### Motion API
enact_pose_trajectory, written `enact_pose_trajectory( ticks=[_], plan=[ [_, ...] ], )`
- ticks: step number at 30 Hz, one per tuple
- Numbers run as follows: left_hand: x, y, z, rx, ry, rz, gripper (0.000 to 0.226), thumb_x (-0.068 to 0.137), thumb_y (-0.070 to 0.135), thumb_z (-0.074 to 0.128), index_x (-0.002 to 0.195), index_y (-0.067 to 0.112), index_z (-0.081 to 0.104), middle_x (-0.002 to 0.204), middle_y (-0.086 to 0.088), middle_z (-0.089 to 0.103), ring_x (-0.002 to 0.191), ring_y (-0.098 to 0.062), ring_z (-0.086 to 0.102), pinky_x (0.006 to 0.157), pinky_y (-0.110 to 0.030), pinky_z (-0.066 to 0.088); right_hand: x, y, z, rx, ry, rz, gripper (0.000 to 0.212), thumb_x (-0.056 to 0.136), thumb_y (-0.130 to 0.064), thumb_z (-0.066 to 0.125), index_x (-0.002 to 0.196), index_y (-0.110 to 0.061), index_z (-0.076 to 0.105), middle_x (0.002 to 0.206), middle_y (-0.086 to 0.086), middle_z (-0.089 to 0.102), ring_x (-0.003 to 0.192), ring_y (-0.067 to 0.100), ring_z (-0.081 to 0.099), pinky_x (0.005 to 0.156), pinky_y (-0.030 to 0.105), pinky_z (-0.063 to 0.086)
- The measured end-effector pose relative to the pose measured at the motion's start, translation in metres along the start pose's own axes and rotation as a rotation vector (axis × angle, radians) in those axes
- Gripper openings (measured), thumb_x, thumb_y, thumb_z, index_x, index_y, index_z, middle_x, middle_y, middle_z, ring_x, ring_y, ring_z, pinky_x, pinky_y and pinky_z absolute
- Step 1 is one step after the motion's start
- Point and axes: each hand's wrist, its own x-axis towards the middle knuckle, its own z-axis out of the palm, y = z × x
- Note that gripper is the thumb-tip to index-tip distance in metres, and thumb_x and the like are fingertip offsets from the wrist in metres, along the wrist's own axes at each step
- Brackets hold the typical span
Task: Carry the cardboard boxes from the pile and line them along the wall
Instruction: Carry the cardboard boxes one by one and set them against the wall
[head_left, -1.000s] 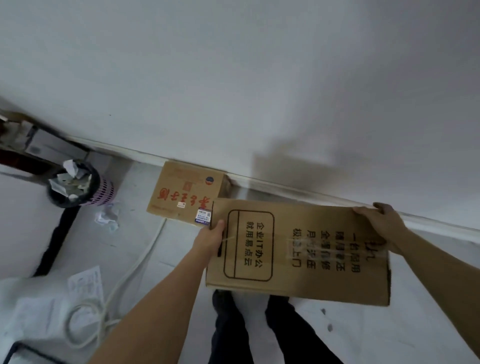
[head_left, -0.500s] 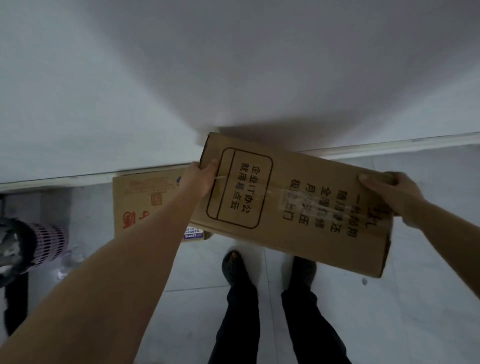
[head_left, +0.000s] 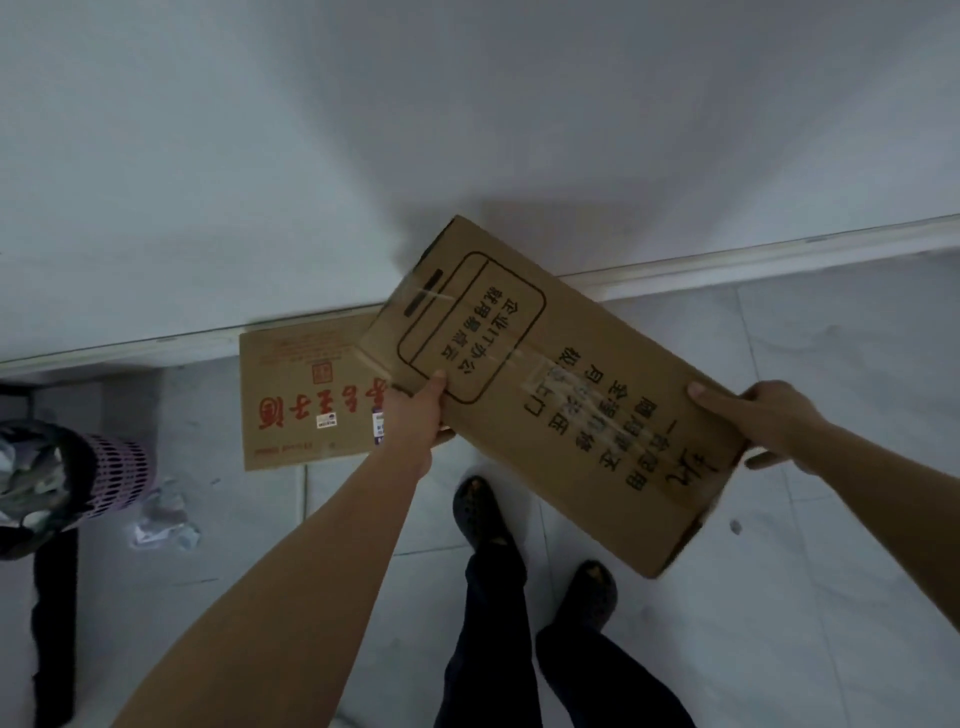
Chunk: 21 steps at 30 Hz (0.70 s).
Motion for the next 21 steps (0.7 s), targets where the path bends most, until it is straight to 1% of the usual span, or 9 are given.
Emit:
enact_pose_trajectory(
  ticks=[4,6,8,10,12,14,17,19,21],
  plan=[
    [-0.029,-0.029,0.010,0.084,-0.030,0.060,0.066,0.093,0.016,0.063,0.148,0.023,0.028,0.141,-0.006,0.050,0.119,-0.032,0.055,0.099,-0.050,0.050,-0.035,0.021,0.040,-0.026,-0.142,0.008,0.085,0.074,-0.075,0.062,0.103,0.005,0.060,0.099,0.020,0.069,0.078,0.032,0.071,0.064,0.044,0.063],
    [-0.039,-0.034,-0.001,0.099,-0.034,0.097,0.068,0.092,0.010,0.063,0.150,0.022,0.028,0.140,-0.004,0.050,0.119,-0.028,0.054,0.098,-0.042,0.050,-0.052,0.023,0.068,0.040,-0.219,-0.003,0.079,0.079,-0.070,0.062,0.100,0.005,0.061,0.095,0.021,0.070,0.072,0.034,0.073,0.064,0.045,0.063],
    [-0.041,-0.035,-0.021,0.167,-0.035,0.143,0.071,0.091,0.006,0.062,0.151,0.021,0.028,0.138,-0.001,0.050,0.116,-0.024,0.054,0.090,-0.035,0.051,-0.066,0.021,0.104,0.126,-0.274,-0.047,0.068,0.084,-0.066,0.059,0.102,0.000,0.060,0.098,0.017,0.068,0.074,0.034,0.073,0.063,0.045,0.063],
    [-0.037,-0.035,-0.043,0.282,-0.025,0.188,0.082,0.089,0.009,0.063,0.155,0.026,0.017,0.146,0.000,0.042,0.126,-0.025,0.048,0.099,-0.042,0.049,-0.078,0.011,0.139,0.197,-0.317,-0.085,0.062,0.089,-0.064,0.055,0.107,-0.005,0.058,0.102,0.014,0.064,0.078,0.032,0.072,0.062,0.045,0.063],
    [-0.031,-0.039,-0.064,0.427,-0.006,0.235,0.088,0.090,0.014,0.063,0.157,0.031,0.008,0.154,-0.001,0.032,0.135,-0.027,0.040,0.107,-0.051,0.042,-0.088,0.002,0.171,0.223,-0.304,-0.123,0.058,0.091,-0.065,0.048,0.106,-0.010,0.057,0.100,0.011,0.065,0.074,0.030,0.072,0.059,0.042,0.063],
    [-0.025,-0.043,-0.078,0.526,-0.028,0.273,0.088,0.092,0.013,0.061,0.156,0.033,0.004,0.158,-0.003,0.026,0.137,-0.028,0.037,0.109,-0.052,0.040,-0.095,-0.001,0.190,0.195,-0.227,-0.178,0.060,0.091,-0.070,0.040,0.104,-0.014,0.057,0.092,0.007,0.066,0.068,0.027,0.071,0.058,0.040,0.062],
    [-0.023,-0.044,-0.079,0.669,-0.036,0.304,0.088,0.094,0.016,0.060,0.156,0.031,0.000,0.159,-0.003,0.022,0.139,-0.030,0.034,0.110,-0.050,0.039,-0.094,0.003,0.191,0.186,-0.215,-0.139,0.063,0.088,-0.075,0.040,0.108,-0.018,0.056,0.093,0.005,0.067,0.074,0.026,0.072,0.069,0.045,0.063],
    [-0.030,-0.040,-0.076,0.780,-0.024,0.289,0.085,0.094,0.020,0.059,0.157,0.028,0.002,0.155,-0.006,0.029,0.134,-0.033,0.041,0.107,-0.050,0.042,-0.093,0.005,0.176,0.227,-0.276,-0.022,0.071,0.084,-0.077,0.047,0.120,-0.016,0.056,0.105,0.006,0.066,0.080,0.027,0.072,0.076,0.041,0.061],
    [-0.044,-0.039,-0.076,0.959,-0.040,0.298,0.068,0.092,0.023,0.057,0.152,0.020,0.025,0.144,-0.011,0.045,0.122,-0.033,0.053,0.099,-0.050,0.049,-0.098,0.005,0.155,0.248,-0.263,0.033,0.083,0.084,-0.074,0.051,0.139,-0.011,0.049,0.118,0.010,0.062,0.083,0.027,0.071,0.075,0.037,0.059]
  ],
)
